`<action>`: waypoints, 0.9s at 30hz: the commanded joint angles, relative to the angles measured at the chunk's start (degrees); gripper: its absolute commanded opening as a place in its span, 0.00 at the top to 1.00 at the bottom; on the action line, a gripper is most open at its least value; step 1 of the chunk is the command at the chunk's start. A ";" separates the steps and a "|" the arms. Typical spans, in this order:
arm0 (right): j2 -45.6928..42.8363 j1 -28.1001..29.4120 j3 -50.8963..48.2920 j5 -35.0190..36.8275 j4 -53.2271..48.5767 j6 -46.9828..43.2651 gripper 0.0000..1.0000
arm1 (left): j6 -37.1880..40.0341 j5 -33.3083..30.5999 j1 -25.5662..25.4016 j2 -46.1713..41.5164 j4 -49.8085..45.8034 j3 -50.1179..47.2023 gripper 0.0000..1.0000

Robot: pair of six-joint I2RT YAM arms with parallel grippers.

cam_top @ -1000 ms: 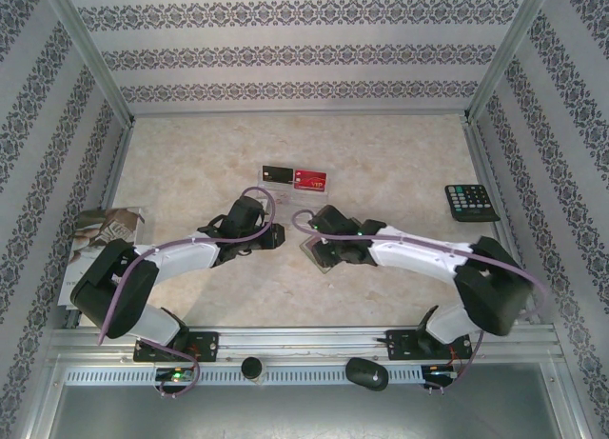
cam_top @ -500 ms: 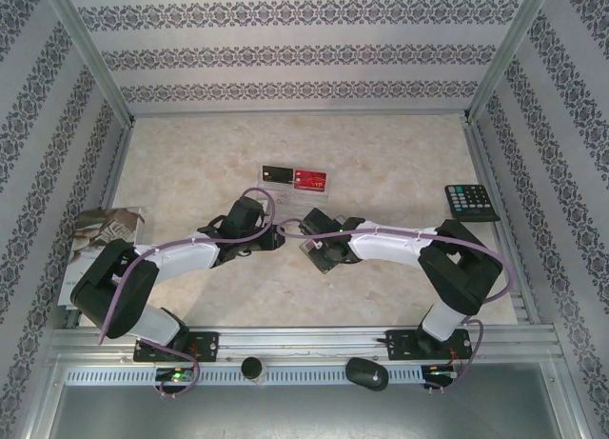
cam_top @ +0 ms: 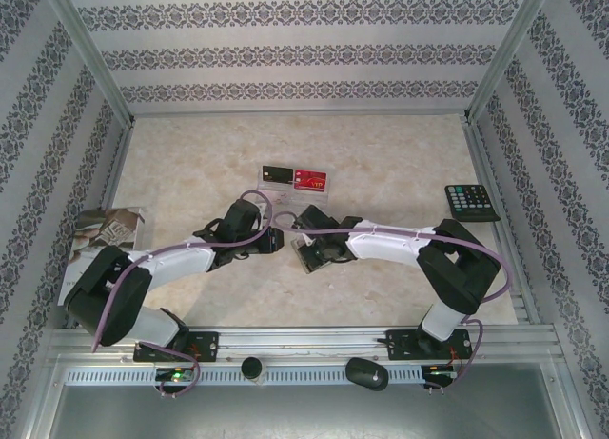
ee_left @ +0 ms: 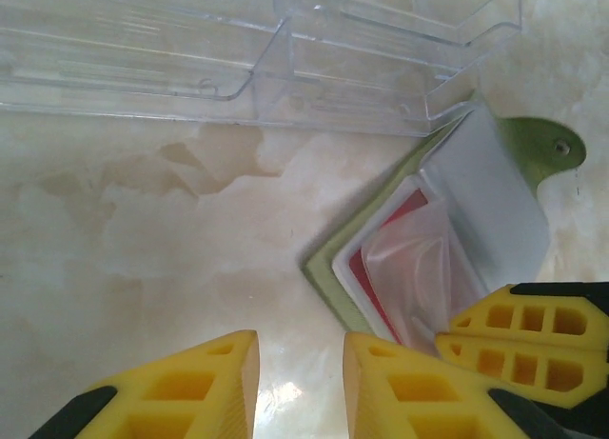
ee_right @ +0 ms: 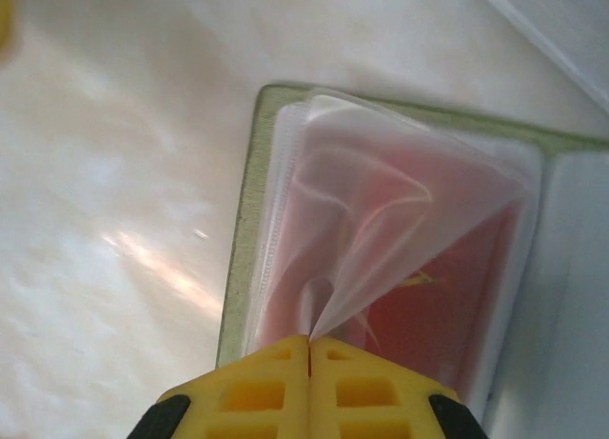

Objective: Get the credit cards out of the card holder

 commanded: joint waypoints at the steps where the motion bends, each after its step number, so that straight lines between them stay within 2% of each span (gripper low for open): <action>1: -1.67 0.49 2.73 -3.83 3.62 4.15 1.00 | 0.21 0.01 -0.10 -2.11 -1.46 -1.45 0.71; 5: -3.80 -0.69 -0.06 -1.50 5.37 7.38 1.00 | 0.11 -1.23 -1.51 -2.33 -2.10 -1.80 0.72; 9: -8.40 -3.00 -7.02 0.15 9.45 12.71 1.00 | 0.11 -3.34 -3.89 -1.11 -2.19 -0.61 0.74; 16: -14.45 -5.72 -15.50 1.63 14.48 19.95 1.00 | 1.81 -4.88 -7.84 4.44 -2.37 4.86 0.74; 19: -15.23 -7.40 -17.27 -1.57 17.61 21.52 1.00 | 2.31 -6.23 -9.87 5.14 -1.48 6.40 0.73; 23: -14.52 -6.66 -15.24 -5.48 19.46 21.76 1.00 | 1.93 -6.50 -10.74 6.49 -1.71 8.11 0.73; 27: -14.11 -6.46 -13.67 -8.17 20.99 24.32 1.00 | 1.26 -7.00 -10.86 7.80 -2.52 8.35 0.78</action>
